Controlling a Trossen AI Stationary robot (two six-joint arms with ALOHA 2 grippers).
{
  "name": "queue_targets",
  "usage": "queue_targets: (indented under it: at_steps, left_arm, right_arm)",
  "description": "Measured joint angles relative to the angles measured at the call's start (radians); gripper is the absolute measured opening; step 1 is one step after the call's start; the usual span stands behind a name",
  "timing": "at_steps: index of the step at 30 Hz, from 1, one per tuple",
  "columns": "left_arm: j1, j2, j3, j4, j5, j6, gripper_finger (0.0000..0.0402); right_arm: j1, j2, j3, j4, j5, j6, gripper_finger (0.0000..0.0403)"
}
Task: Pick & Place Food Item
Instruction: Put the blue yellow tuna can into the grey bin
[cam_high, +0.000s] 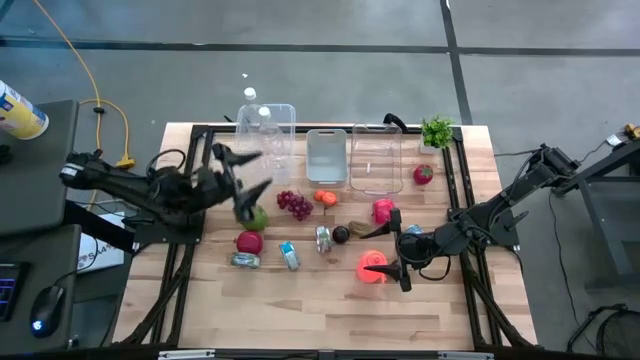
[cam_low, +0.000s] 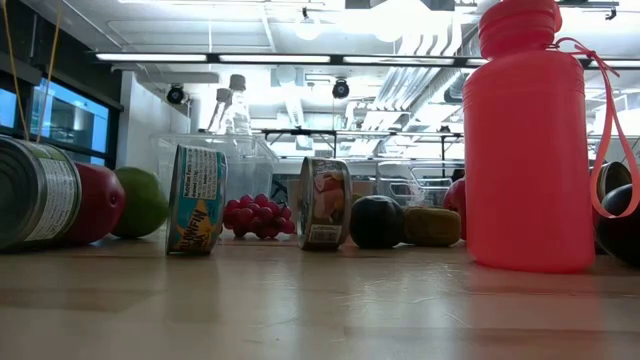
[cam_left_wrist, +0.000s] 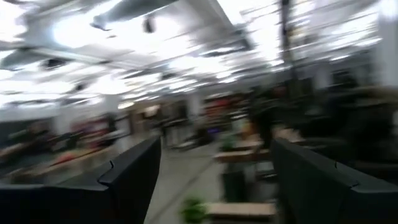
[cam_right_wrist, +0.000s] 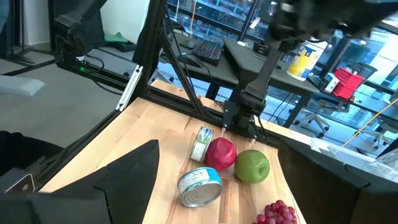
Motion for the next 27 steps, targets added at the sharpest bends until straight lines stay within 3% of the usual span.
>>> queue_targets:
  at_steps: [5,11,16,21,27]
  left_arm:
    - [-0.085,0.04,0.076,-0.134,0.055,-0.05,0.0294]
    - [-0.114,0.16,0.221,-0.373,0.109,-0.157,0.0294]
    - [-0.099,0.282,0.322,-0.627,0.267,-0.204,0.0294]
    - [-0.073,0.342,0.345,-0.89,0.453,-0.094,0.0294]
    - [0.011,0.359,0.347,-0.937,0.661,-0.182,0.0294]
  right_arm:
    - [0.0,0.0,0.0,0.0,0.0,0.001,0.0317]
    - [0.0,0.0,0.0,0.0,0.0,0.001,0.0317]
    - [0.0,0.0,0.0,-0.002,0.0,0.003,0.0317]
    - [0.0,0.0,0.0,-0.007,-0.001,0.006,0.0317]
    - [0.0,0.0,0.0,-0.007,-0.001,0.006,0.0317]
